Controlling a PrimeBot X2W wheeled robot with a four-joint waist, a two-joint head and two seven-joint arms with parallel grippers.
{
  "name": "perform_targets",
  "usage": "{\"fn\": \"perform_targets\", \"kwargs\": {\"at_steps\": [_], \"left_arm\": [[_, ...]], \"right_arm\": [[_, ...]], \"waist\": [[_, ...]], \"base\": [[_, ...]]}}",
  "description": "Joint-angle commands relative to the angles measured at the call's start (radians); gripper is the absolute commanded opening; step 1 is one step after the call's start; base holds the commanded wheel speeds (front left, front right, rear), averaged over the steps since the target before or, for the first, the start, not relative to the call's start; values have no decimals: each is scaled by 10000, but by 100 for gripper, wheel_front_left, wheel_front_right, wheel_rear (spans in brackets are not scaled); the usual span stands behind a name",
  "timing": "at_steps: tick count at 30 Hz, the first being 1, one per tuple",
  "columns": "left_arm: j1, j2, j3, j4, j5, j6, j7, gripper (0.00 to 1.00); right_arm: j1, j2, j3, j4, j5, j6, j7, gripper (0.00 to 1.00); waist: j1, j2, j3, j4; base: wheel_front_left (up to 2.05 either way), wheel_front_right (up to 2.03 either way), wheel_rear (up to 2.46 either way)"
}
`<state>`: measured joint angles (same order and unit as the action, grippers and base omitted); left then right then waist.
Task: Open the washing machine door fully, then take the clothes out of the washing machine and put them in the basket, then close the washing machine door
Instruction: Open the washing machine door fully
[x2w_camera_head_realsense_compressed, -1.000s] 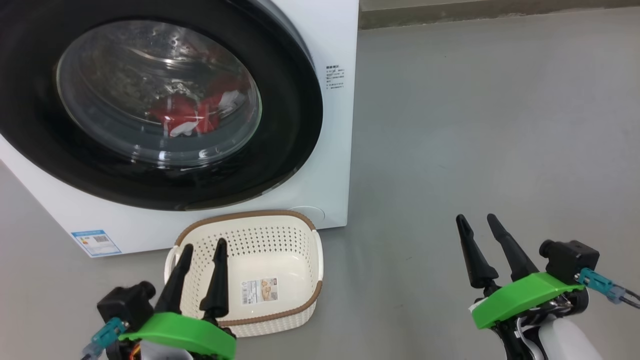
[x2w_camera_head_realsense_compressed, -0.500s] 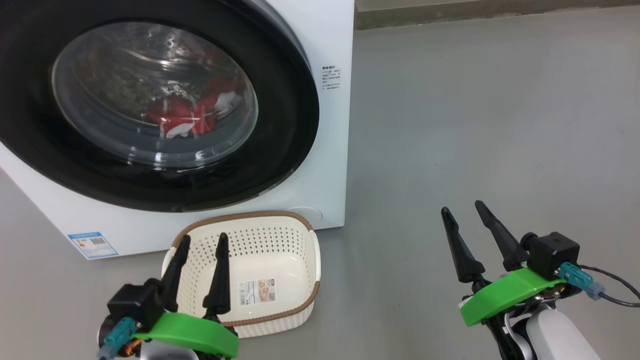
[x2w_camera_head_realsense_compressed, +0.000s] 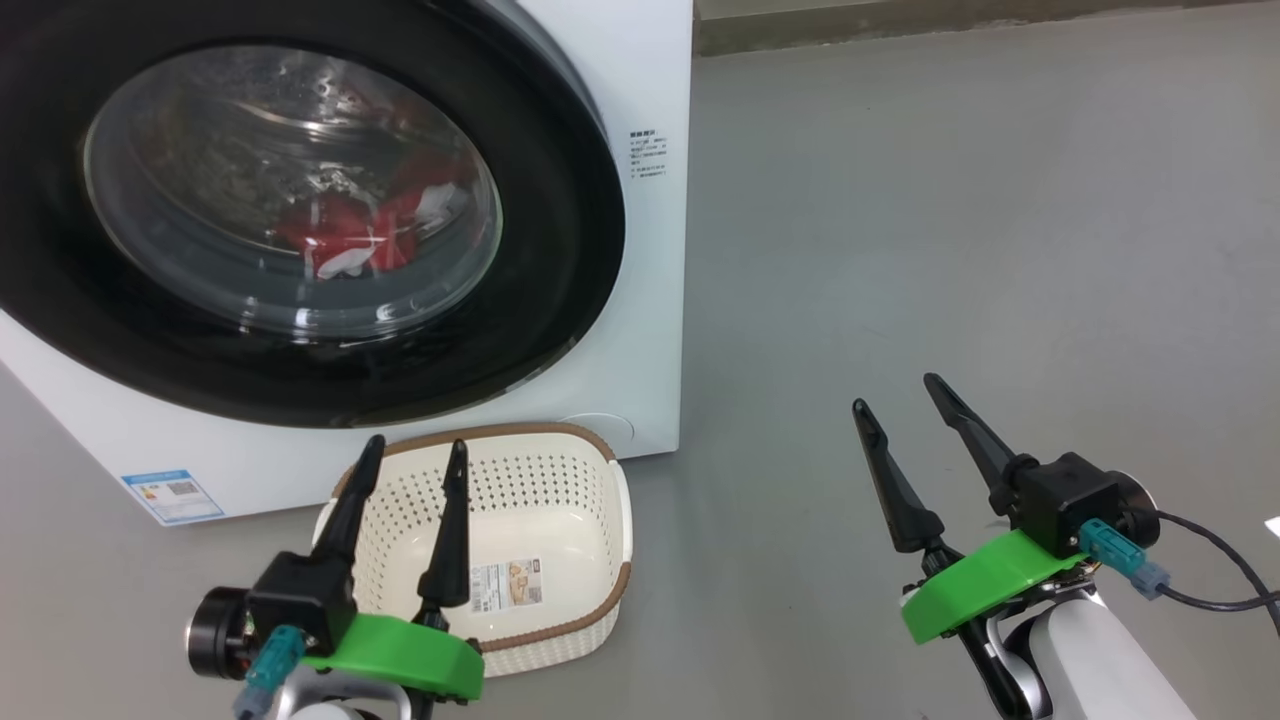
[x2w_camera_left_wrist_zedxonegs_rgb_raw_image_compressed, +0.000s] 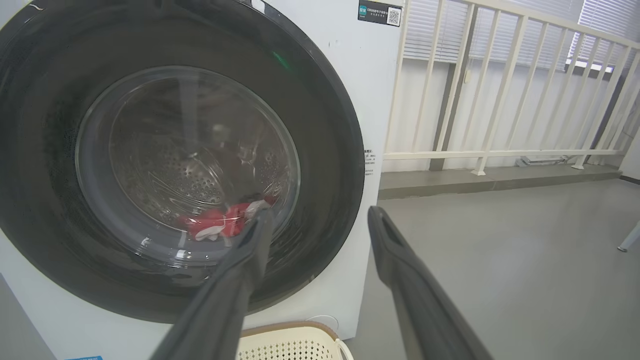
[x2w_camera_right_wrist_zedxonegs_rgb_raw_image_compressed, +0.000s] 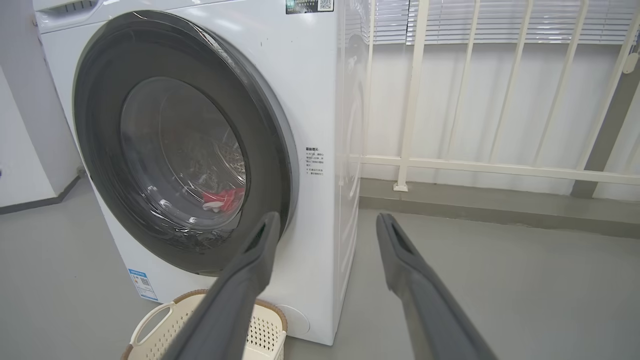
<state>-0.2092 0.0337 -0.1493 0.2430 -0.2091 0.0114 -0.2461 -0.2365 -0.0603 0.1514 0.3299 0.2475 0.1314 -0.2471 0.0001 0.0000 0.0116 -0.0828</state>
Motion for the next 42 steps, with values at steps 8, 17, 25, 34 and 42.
{"fn": "perform_targets", "kwargs": {"at_steps": [8,17,25,34,42], "left_arm": [[-372,166,277,-198,342,24,-157,100],[-373,166,290,-60,264,1,-157,100],[-356,166,200,-114,183,58,-157,100],[-439,166,-88,-516,-76,90,-157,100],[-785,166,-139,-1160,76,287,-157,100]], "right_arm": [[-399,-26,284,-316,-266,-7,-147,100],[-375,-44,311,-361,-306,-7,-147,100],[-551,-112,550,-189,-24,-7,-147,0],[-1139,-41,219,191,2273,-7,-147,0],[-2474,-261,126,603,5135,-7,389,0]], "waist": [[-1,0,-42,-82],[-1,0,-15,-67],[-1,0,60,-5],[-1,0,611,283],[-1,0,1563,539]], "base": [[0,0,0],[0,0,0],[0,0,0],[0,0,0],[0,0,0]]}}
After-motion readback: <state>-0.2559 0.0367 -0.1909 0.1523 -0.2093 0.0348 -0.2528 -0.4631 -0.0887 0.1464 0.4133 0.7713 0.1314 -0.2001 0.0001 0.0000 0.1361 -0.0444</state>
